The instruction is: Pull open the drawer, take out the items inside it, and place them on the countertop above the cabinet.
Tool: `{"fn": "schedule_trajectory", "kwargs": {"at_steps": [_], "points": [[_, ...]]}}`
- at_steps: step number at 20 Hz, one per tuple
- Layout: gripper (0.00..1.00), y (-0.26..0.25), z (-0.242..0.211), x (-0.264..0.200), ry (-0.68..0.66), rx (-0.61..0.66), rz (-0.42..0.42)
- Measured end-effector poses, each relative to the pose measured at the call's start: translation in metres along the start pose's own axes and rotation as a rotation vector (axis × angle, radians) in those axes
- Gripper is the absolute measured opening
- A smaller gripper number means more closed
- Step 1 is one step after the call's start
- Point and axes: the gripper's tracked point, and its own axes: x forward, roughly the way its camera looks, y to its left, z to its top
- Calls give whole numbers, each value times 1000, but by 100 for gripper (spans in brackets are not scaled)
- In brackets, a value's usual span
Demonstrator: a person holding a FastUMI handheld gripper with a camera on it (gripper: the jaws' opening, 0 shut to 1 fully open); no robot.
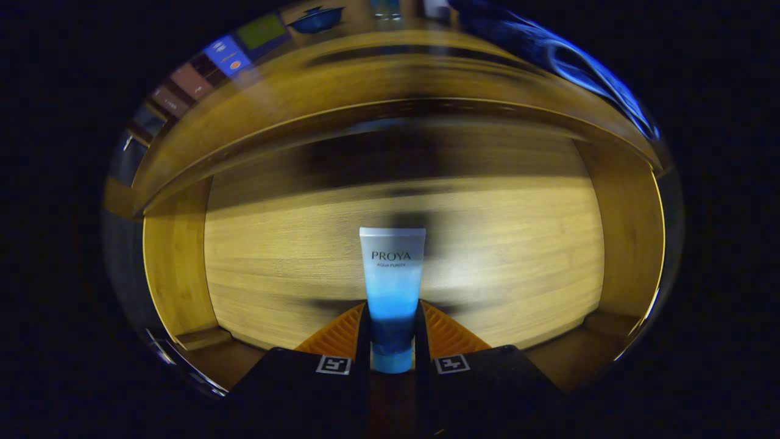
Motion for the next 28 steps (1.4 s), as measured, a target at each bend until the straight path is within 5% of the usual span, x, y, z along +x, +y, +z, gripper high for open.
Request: {"fn": "schedule_trajectory", "kwargs": {"at_steps": [9,14,21,28], "points": [[35,2,31,-83,-119,-77,66],[35,13,88,-118,-150,-98,65],[35,29,179,-85,-117,-65,20],[35,34,205,-58,-73,-79,-41]]}}
